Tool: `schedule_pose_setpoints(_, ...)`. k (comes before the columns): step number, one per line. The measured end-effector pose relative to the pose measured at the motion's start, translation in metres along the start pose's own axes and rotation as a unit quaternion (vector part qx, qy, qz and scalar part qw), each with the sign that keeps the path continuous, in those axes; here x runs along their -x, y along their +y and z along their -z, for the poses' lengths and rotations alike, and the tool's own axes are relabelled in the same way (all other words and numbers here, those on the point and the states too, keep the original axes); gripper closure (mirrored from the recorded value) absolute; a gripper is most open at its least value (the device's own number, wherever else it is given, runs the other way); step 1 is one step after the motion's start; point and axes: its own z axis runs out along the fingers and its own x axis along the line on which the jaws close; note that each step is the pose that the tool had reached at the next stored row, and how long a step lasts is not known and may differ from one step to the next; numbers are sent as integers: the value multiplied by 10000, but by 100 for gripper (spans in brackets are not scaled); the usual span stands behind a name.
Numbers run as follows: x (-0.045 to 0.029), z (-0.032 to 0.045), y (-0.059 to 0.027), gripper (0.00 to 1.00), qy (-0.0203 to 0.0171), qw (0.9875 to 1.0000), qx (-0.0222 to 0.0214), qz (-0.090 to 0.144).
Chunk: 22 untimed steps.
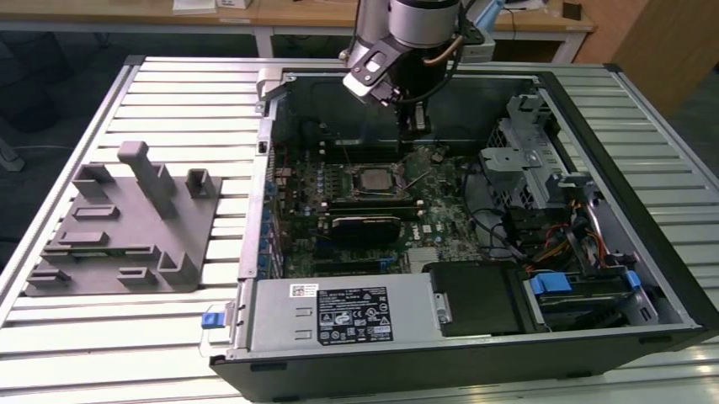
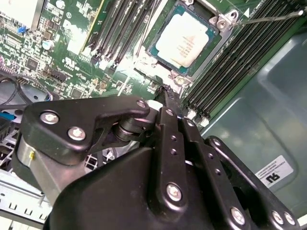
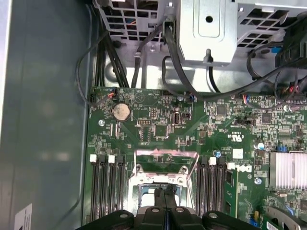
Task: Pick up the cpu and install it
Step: 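Close the cpu cover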
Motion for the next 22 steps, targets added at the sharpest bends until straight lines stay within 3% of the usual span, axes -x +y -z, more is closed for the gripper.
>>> schedule_pose_setpoints(22,-16,-9,236,89,0,10000,0,0)
